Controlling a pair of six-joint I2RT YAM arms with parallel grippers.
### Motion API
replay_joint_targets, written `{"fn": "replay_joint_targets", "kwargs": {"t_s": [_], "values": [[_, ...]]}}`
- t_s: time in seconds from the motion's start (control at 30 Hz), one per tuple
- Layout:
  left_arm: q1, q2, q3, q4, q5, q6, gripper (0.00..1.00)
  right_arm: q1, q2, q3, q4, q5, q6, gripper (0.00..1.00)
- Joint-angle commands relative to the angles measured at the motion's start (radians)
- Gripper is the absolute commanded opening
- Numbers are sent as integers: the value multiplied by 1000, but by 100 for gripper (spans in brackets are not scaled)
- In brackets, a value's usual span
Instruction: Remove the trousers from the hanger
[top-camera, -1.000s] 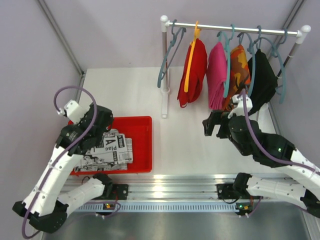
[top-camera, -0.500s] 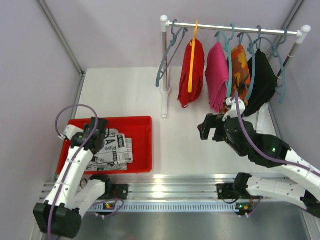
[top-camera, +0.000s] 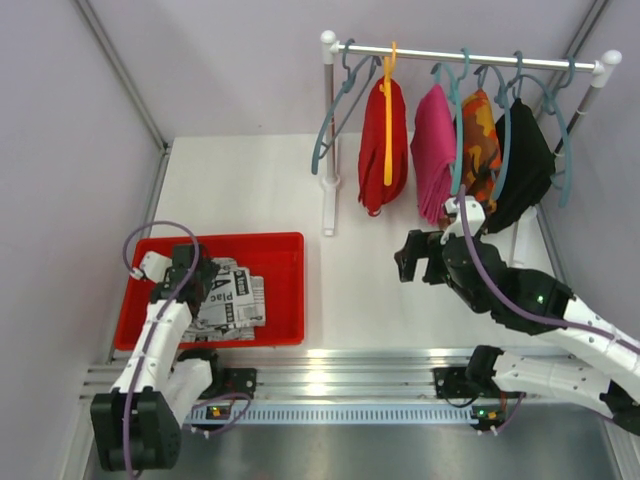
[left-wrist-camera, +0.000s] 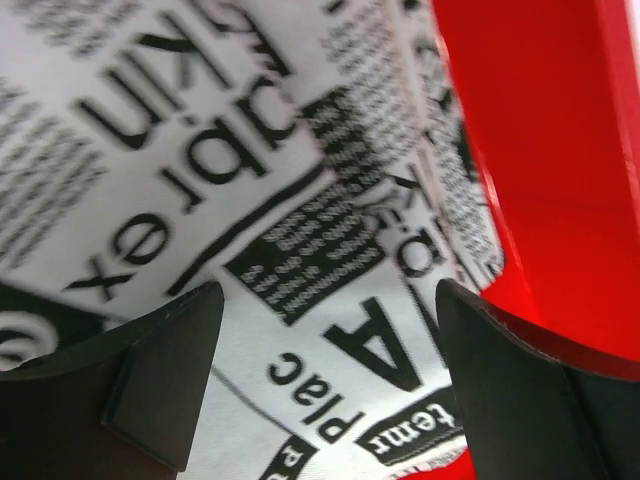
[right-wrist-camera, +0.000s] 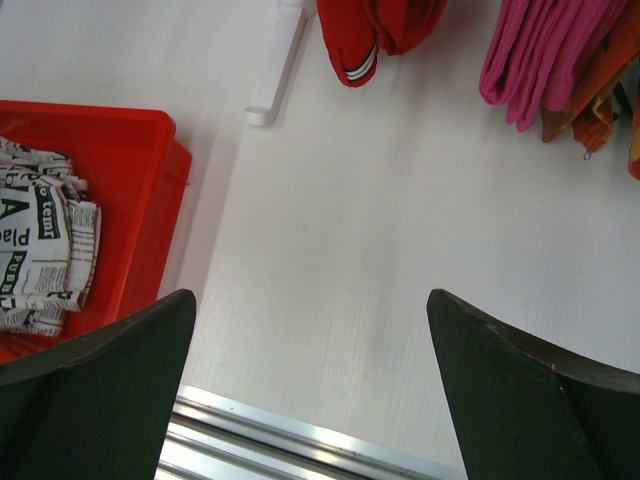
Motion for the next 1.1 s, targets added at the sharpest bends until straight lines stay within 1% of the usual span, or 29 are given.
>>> {"fn": "replay_joint_targets", "kwargs": {"t_s": [0.0, 0.13, 0.17, 0.23, 0.3, 0.4, 0.5, 0.6, 0.63, 0.7, 0.73, 0.77, 0.8, 0.83, 0.87, 0.9, 0.93, 0.97, 1.07], "values": [[20, 1, -35, 243, 128, 106, 92, -15, 8, 33, 11, 28, -17, 100], [46, 71, -52, 382, 295, 172, 92, -17, 22, 36, 3, 31, -3, 100], [50, 85, -52, 424, 317, 183, 92, -15, 25, 36, 2, 33, 2, 100], [78, 128, -46, 459, 360, 214, 91, -17, 31, 40, 2, 34, 6, 100], [102, 155, -42, 507, 442, 243, 89, -17, 37, 43, -4, 41, 14, 100], [157, 208, -34, 534, 521, 275, 88, -17, 43, 46, -5, 54, 23, 100], [187, 240, -15, 532, 567, 306, 85, -17, 48, 52, -8, 62, 29, 100], [190, 231, 32, 400, 582, 316, 83, -17, 51, 61, -11, 76, 31, 100], [188, 203, 67, 307, 567, 315, 83, -15, 54, 66, -11, 79, 31, 100], [190, 157, 95, 210, 512, 298, 83, -17, 60, 70, -11, 90, 26, 100], [190, 96, 122, 171, 456, 288, 84, -17, 63, 75, -6, 94, 23, 100], [188, 67, 138, 75, 416, 272, 85, -17, 70, 75, -5, 96, 16, 100], [190, 36, 155, 27, 356, 225, 84, -17, 73, 78, -1, 96, 14, 100], [188, -22, 187, -25, 242, 191, 83, -15, 77, 81, 2, 94, 9, 100], [190, -47, 202, -101, 192, 166, 83, -17, 85, 81, 3, 93, 5, 100], [190, -65, 219, -152, 147, 122, 83, -17, 88, 84, 6, 91, 0, 100], [188, -82, 254, -194, 54, 93, 82, -18, 89, 86, 12, 88, -3, 100], [188, -79, 270, -278, 17, 65, 81, -18, 93, 86, 17, 85, -12, 100], [188, -36, 278, -381, -100, -71, 81, -20, 97, 87, 31, 68, -32, 100]]}}
